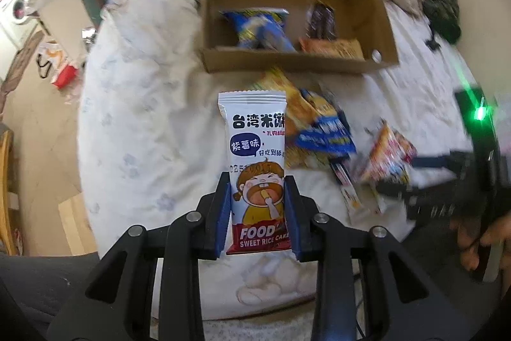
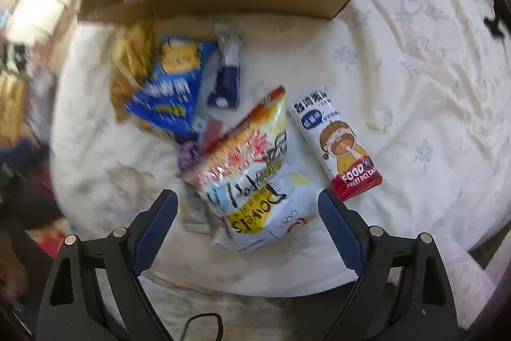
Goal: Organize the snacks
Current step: 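Grasp the white FOOD sweet rice cake bar with the left tool, then grasp the large white-and-red chip bag with the right tool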
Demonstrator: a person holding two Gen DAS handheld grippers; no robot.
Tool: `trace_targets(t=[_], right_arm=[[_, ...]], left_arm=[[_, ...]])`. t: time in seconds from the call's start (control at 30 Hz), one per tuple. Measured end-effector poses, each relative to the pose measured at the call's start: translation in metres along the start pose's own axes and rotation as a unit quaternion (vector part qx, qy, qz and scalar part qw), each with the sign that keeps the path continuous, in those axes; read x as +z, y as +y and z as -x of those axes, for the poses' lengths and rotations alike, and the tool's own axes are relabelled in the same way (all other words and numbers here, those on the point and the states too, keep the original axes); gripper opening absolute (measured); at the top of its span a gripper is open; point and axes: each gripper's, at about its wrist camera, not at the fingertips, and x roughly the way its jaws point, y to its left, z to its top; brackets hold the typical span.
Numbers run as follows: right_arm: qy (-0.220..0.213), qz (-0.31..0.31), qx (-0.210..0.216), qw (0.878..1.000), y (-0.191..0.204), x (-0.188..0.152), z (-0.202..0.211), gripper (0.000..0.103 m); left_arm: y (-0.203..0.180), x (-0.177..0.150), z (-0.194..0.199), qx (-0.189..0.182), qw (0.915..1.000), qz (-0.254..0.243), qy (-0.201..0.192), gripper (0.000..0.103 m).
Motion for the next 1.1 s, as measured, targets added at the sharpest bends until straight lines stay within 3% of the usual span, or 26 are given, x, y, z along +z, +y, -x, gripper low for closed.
trace_targets(t=[0.2, 0.27, 0.3, 0.4, 0.5, 0.57, 0.7, 0.77, 0.83, 0.93, 1.1], right_arm=[[0.012, 0.04, -0.048, 0.998, 0.014, 0.004, -0.016, 0.091], [0.011, 0.05, -0.057, 0.997, 0.017, 0.006, -0.019, 0.081], [0.013, 0.051, -0.055, 0.997, 0.019, 0.007, -0.02, 0.068], [0.004, 0.05, -0.038, 0.998, 0.022, 0.008, -0.015, 0.051], [-0.009, 0.041, -0.015, 0.999, 0.023, 0.008, -0.004, 0.039], [-0.024, 0.033, -0.002, 0.999, 0.02, 0.007, 0.006, 0.039], [-0.065, 0.002, 0.047, 0.997, 0.007, 0.003, 0.032, 0.038], [-0.106, -0.012, 0.08, 0.991, 0.003, 0.004, 0.051, 0.038], [-0.194, -0.02, 0.113, 0.974, 0.004, 0.002, 0.088, 0.038], [-0.279, -0.014, 0.14, 0.95, 0.008, 0.001, 0.125, 0.038], [-0.285, -0.041, 0.164, 0.944, 0.007, 0.005, 0.125, 0.038]], left_arm=[[0.005, 0.009, -0.011, 0.0, 0.9994, 0.034, 0.001, 0.027], [0.005, 0.012, -0.011, 0.001, 0.9993, 0.036, -0.002, 0.027], [0.004, 0.013, -0.011, 0.002, 0.9994, 0.035, -0.005, 0.027], [0.005, 0.014, -0.01, 0.001, 0.9993, 0.035, -0.009, 0.027], [0.006, 0.012, -0.012, -0.005, 0.9992, 0.04, -0.003, 0.027], [0.006, 0.012, -0.012, -0.008, 0.999, 0.043, -0.002, 0.027], [0.004, 0.013, -0.01, -0.002, 0.9991, 0.04, -0.014, 0.027], [0.006, 0.013, -0.008, -0.001, 0.9987, 0.045, -0.023, 0.027], [0.008, 0.014, -0.005, 0.001, 0.9981, 0.051, -0.034, 0.027], [0.012, 0.016, 0.002, 0.006, 0.9965, 0.061, -0.057, 0.027], [0.015, 0.02, 0.011, 0.019, 0.9941, 0.062, -0.087, 0.027]])
